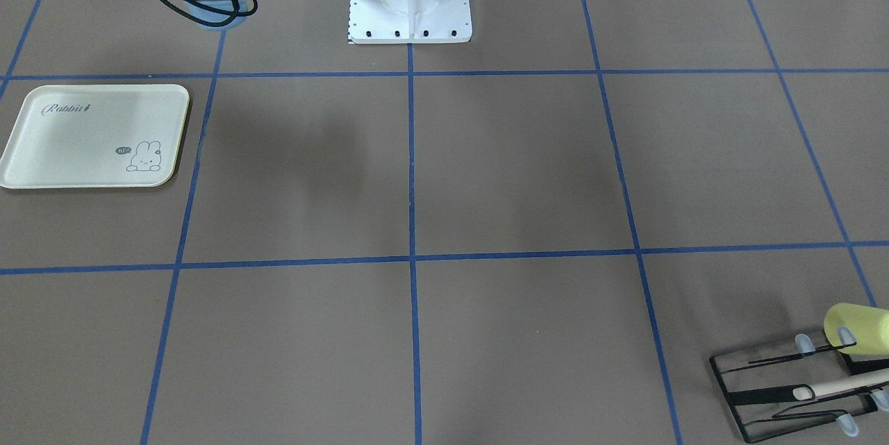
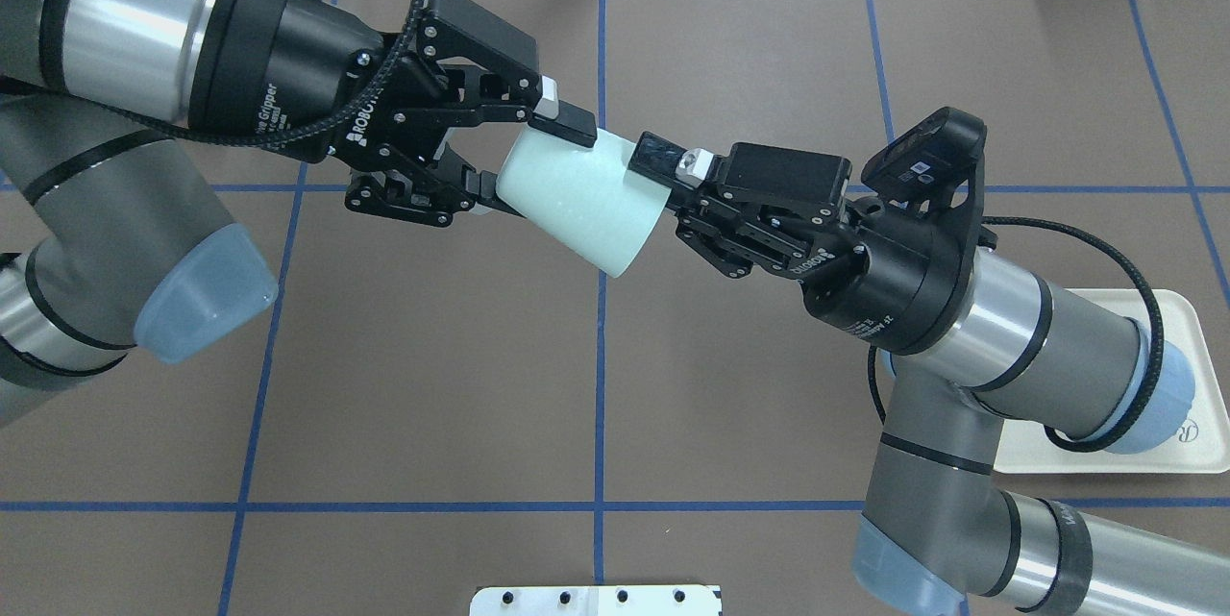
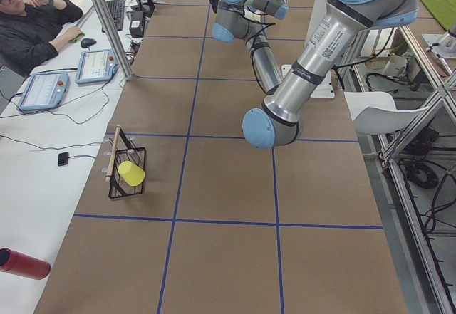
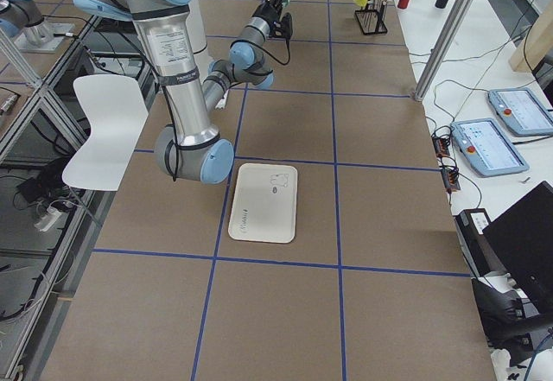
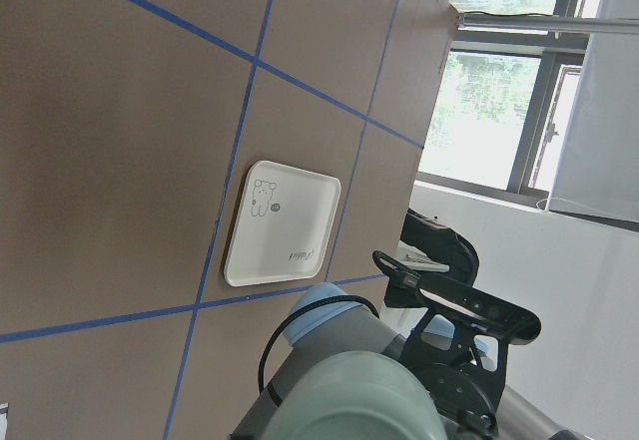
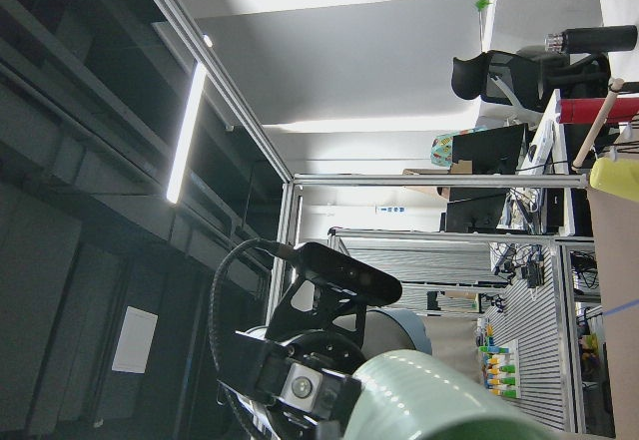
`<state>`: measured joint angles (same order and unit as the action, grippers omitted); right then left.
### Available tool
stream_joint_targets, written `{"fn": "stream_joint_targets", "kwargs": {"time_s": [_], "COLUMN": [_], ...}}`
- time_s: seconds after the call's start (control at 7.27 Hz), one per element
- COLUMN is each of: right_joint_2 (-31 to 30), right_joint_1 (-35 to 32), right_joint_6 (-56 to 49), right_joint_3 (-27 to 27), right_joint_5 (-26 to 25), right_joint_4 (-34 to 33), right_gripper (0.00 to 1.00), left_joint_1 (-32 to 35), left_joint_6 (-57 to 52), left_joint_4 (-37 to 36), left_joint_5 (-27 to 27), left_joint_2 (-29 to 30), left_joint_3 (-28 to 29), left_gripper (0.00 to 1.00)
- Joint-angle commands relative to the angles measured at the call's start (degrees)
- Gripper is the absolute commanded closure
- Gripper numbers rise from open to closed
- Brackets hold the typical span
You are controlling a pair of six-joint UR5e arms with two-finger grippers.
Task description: Left arm grabs green cup and hands to right arm on tray
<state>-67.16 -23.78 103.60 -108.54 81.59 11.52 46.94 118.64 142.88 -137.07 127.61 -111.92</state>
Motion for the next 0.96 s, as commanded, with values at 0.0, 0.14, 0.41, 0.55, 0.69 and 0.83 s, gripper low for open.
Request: {"fn": "stream_joint_targets", "kwargs": {"time_s": [0.0,0.14,0.41,0.55,0.69,0.83], "right_joint_2": [-0.1,0.0,-0.1,-0.1,-0.5,-0.9], "right_joint_1": [0.0,0.0,-0.2,-0.4,-0.7,-1.1], "right_joint_6": [-0.2,-0.2,-0.1,-0.1,0.1,0.3], "right_joint_3": [0.1,0.0,-0.3,-0.5,-1.2,-1.8], "right_joint_5": [0.1,0.1,0.3,0.3,0.4,0.4], "right_joint_4": [0.0,0.0,0.6,0.7,0.9,1.0], "right_gripper": [1.0,1.0,1.0,1.0,1.0,1.0], "left_joint_1": [0.1,0.3,0.8,0.9,1.1,1.4], "left_joint_6": [-0.5,-1.7,-8.7,-8.9,-9.0,-9.0], "left_joint_4": [0.1,0.0,-0.6,-0.8,-0.8,-0.8], "left_joint_5": [0.0,0.0,0.2,1.4,1.7,1.7], "left_joint_2": [1.2,2.0,1.8,1.5,1.5,1.4], "left_joint_3": [0.0,0.1,0.6,0.7,0.8,0.9], "left_gripper": [0.0,0.0,0.0,0.0,0.0,0.0]}}
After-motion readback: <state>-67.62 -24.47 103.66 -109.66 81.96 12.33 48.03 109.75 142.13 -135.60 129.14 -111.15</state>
